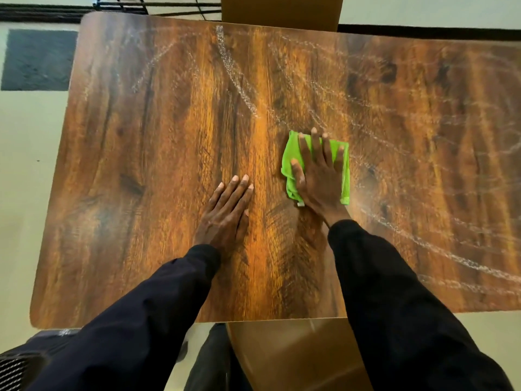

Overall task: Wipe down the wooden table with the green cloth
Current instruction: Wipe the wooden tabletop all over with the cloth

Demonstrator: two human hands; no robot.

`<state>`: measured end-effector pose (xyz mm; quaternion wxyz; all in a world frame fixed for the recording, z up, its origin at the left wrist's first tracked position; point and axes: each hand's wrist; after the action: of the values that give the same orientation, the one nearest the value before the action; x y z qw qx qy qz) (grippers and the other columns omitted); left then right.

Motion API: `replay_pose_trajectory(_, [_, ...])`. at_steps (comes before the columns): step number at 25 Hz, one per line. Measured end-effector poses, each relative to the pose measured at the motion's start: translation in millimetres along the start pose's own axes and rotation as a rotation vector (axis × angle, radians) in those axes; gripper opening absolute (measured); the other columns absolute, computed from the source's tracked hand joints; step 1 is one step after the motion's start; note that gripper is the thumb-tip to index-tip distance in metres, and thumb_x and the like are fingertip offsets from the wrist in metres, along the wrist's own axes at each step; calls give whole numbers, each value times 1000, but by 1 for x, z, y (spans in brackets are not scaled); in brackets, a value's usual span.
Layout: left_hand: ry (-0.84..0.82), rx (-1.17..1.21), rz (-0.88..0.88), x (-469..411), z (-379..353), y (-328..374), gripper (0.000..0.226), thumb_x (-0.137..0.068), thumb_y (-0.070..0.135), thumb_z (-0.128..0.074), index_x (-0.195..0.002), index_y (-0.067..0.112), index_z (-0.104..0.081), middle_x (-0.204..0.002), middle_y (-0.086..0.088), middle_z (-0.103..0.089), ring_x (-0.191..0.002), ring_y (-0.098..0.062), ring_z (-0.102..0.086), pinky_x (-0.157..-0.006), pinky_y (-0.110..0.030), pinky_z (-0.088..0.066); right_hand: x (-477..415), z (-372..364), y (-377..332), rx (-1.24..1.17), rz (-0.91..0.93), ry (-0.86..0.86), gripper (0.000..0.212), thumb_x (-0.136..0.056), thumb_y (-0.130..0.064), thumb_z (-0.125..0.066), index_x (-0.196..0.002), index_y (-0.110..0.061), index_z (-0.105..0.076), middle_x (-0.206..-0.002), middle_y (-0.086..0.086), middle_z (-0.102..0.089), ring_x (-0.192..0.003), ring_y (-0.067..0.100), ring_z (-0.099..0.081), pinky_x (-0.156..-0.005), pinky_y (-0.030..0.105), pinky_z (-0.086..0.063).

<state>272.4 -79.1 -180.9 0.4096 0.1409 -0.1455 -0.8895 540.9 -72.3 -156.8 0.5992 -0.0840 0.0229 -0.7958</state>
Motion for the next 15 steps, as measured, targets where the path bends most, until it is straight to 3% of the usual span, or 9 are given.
replay_pose_trajectory(3, [8,-9,-15,2,-1,-1,54,-109,19,-45,-162,7,-38,-173,-11,-29,-163,-27,-23,-132,-51,-23,-29,3,-30,-2,-9,-9,67,-116,-51,-31,-176,-25,-16,-185,7,-5,-171,33,-4,-135,63,0])
replay_pose_trajectory(7, [23,5,-11,1,2,2,53,-109,21,-40,-159,5,-43,-170,-13,-34,-160,-30,-29,-129,-55,-30,17,-5,-33,18,187,-56,68,-115,-48,-37,-175,-23,-17,-185,6,-5,-171,31,-1,-135,64,-3])
replay_pose_trajectory(12, [10,-11,-9,1,2,1,53,-110,19,-42,-161,7,-40,-172,-11,-31,-162,-29,-25,-131,-52,-27,-32,2,-30,4,10,2,66,-117,-48,-34,-176,-24,-16,-185,5,-4,-171,31,-1,-135,62,0])
replay_pose_trajectory(15, [14,-16,-11,2,1,1,54,-108,16,-48,-161,7,-41,-172,-11,-31,-161,-28,-26,-131,-53,-27,-39,-4,-47,11,54,-4,67,-116,-50,-31,-176,-25,-15,-185,6,-3,-171,32,0,-135,63,-3])
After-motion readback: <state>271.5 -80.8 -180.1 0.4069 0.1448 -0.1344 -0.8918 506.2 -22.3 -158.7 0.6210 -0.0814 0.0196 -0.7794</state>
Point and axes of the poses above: each hand's wrist, its own x-axis away from the middle knuckle, its own z-axis out of the back of the hand, y = z × x
